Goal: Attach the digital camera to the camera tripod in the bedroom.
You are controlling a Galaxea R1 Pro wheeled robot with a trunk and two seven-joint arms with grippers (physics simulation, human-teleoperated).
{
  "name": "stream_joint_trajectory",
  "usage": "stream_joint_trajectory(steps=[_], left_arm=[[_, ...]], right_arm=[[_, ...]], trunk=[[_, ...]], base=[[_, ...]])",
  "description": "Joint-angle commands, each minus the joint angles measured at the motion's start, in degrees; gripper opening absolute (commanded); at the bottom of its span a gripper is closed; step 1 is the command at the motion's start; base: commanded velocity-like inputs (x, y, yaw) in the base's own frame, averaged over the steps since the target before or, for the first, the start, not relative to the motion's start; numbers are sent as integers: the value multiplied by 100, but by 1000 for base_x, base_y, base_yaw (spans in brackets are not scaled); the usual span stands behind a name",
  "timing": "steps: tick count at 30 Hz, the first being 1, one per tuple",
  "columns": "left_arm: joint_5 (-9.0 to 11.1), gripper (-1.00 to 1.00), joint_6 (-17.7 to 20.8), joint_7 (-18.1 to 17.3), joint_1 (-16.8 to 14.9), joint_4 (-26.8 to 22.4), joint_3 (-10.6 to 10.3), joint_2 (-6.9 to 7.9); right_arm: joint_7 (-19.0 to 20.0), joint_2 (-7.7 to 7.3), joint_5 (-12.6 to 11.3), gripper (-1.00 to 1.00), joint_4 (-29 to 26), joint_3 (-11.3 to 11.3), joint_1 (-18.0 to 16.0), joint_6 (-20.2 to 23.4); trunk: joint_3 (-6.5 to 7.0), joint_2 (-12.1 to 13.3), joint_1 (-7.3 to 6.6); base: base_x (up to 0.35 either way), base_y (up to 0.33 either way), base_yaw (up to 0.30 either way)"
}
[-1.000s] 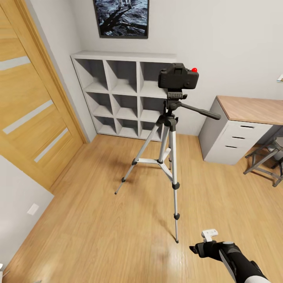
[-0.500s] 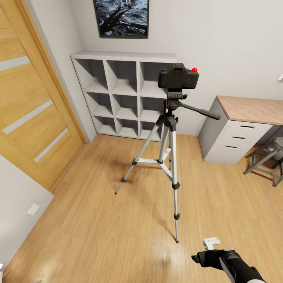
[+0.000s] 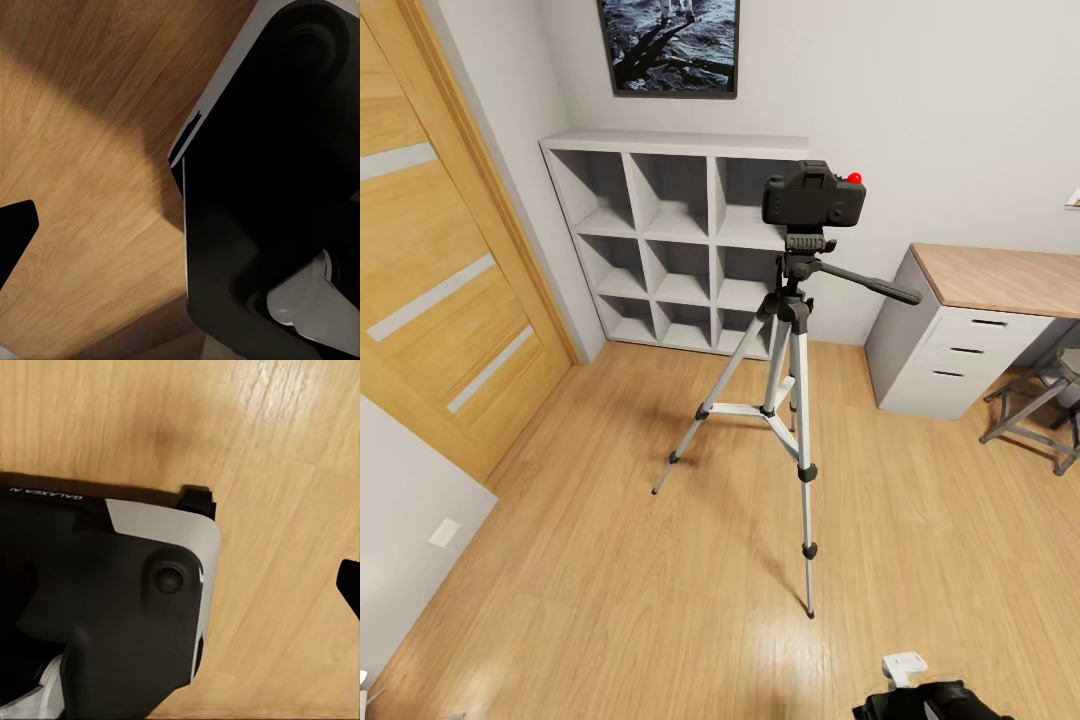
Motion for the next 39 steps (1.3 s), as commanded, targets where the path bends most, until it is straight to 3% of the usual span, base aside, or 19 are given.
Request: stream_joint_trajectory(steps=[1, 3, 5, 8, 20, 24, 26, 27, 39], left_arm=[[40, 100, 0, 17, -3, -1, -49, 0], [40, 100, -13, 17, -3, -1, -50, -1], [41, 100, -26, 17, -3, -1, -50, -1], [41, 100, -28, 17, -3, -1, -50, -1], [28, 100, -17, 14, -3, 6, -50, -20], [20, 100, -14, 11, 1, 7, -50, -49], [9, 100, -13, 10, 4, 7, -50, -64], [-3, 100, -13, 9, 5, 8, -50, -75], [-11, 100, -19, 8, 6, 7, -50, -87]], right_arm=[[18, 2, 58, 100, 185, -46, -2, -66], [-27, 2, 60, 100, 484, -41, -2, -249], [-129, -5, 61, 100, 1091, -35, -2, -727], [-190, -6, 62, 100, 1230, -31, -2, -826], [-561, 9, 47, 100, 1383, -27, 78, -919], [-613, 17, 45, 100, 1391, -27, 331, -927], [-647, 33, 49, 100, 1391, -30, 587, -944], [-668, 54, 49, 100, 1394, -31, 878, -1070], [-681, 70, 44, 100, 1396, -36, 1034, -1325]], trunk=[[-8, -9, 3], [-8, -9, 3], [-8, -9, 3], [-8, -9, 3], [-8, -9, 3], [-8, -9, 3], [-8, -9, 3], [-8, -9, 3], [-8, -9, 3]], base=[[0, 0, 0], [0, 0, 0], [0, 0, 0], [0, 0, 0], [0, 0, 0], [0, 0, 0], [0, 0, 0], [0, 0, 0], [-152, 0, 0]])
